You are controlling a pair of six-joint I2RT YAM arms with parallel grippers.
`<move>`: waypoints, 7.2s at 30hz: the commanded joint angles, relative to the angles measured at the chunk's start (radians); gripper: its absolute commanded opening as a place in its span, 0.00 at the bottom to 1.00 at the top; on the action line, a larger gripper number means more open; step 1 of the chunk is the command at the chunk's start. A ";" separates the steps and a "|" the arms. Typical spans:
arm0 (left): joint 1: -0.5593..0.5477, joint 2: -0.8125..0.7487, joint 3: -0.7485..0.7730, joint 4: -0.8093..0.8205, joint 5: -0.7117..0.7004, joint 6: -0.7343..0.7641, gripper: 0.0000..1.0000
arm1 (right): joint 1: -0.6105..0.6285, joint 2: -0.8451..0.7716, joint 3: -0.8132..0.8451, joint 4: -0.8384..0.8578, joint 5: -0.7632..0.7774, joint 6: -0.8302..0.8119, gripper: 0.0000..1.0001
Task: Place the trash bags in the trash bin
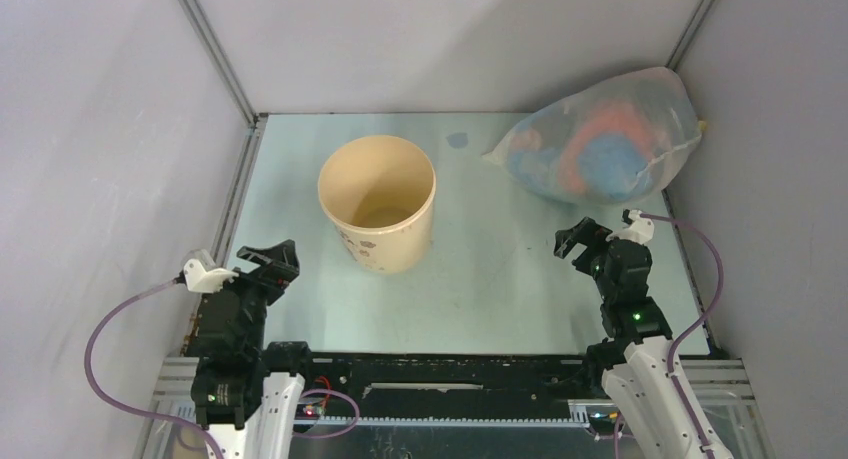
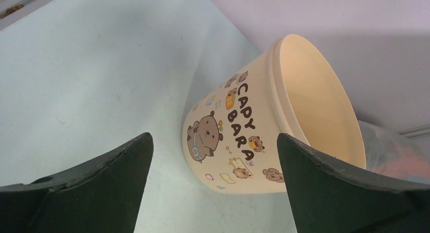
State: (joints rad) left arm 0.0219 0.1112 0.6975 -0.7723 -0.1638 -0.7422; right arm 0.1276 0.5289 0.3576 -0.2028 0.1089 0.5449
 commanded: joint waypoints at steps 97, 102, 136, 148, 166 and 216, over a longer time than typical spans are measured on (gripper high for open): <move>-0.283 1.214 -0.039 1.120 0.139 0.042 1.00 | 0.013 -0.115 0.047 -0.037 -0.040 -0.014 1.00; -0.399 1.000 -0.123 1.022 0.117 0.036 1.00 | -0.015 -0.181 0.180 -0.226 0.071 0.081 1.00; -0.526 0.778 -0.331 1.009 0.278 0.279 0.95 | -0.223 0.365 0.697 -0.302 0.098 -0.042 0.51; -0.526 0.743 -0.343 1.012 0.254 0.273 0.94 | -0.020 0.409 0.702 -0.295 0.006 -0.069 0.00; -0.526 0.757 -0.355 1.014 0.213 0.289 0.94 | 0.765 1.080 1.272 -0.239 0.196 -0.232 0.79; -0.615 1.829 0.735 1.010 0.378 -0.012 0.88 | 0.234 0.172 0.483 -0.305 -0.234 -0.033 0.82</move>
State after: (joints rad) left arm -0.5964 1.8500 1.2041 0.3801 0.2108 -0.8085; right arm 0.1432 0.6830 0.8047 -0.6449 -0.0982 0.5034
